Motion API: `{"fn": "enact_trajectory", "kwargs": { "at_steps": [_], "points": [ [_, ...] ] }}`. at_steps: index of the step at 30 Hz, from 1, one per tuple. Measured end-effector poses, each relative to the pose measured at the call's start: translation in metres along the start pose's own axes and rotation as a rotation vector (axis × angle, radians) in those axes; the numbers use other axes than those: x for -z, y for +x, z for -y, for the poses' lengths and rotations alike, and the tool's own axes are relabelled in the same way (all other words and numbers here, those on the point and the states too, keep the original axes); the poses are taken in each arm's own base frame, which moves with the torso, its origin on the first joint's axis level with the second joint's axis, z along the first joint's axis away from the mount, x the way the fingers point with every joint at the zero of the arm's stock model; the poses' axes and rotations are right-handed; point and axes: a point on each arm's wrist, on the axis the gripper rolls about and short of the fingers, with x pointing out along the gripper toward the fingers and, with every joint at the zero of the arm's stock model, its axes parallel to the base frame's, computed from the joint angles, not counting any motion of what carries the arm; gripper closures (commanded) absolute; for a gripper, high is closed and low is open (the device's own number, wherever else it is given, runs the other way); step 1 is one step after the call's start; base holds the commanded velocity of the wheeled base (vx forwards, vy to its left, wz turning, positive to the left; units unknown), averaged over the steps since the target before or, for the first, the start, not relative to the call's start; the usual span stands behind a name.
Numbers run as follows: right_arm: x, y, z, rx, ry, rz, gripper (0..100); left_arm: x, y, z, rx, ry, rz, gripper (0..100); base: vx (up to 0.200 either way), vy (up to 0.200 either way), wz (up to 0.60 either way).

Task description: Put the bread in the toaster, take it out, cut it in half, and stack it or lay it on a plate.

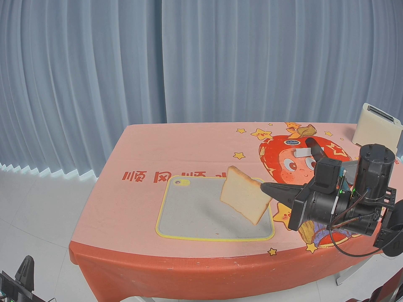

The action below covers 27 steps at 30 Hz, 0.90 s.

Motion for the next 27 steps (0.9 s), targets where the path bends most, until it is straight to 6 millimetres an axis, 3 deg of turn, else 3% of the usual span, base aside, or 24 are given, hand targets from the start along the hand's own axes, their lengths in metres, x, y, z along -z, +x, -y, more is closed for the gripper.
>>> {"fn": "enact_trajectory", "kwargs": {
  "at_steps": [12, 27],
  "points": [
    [-0.002, 0.006, -0.001, -0.006, 0.08, 0.001, 100, 0.0, 0.0, 0.0, 0.0, 0.0, 0.0, 100, 0.0, 0.0, 0.0],
    [0.011, 0.019, 0.004, 0.013, 0.09, -0.059, 100, 0.0, 0.0, 0.0, 0.0, 0.0, 0.0, 100, 0.0, 0.0, 0.0]
  ]
}}
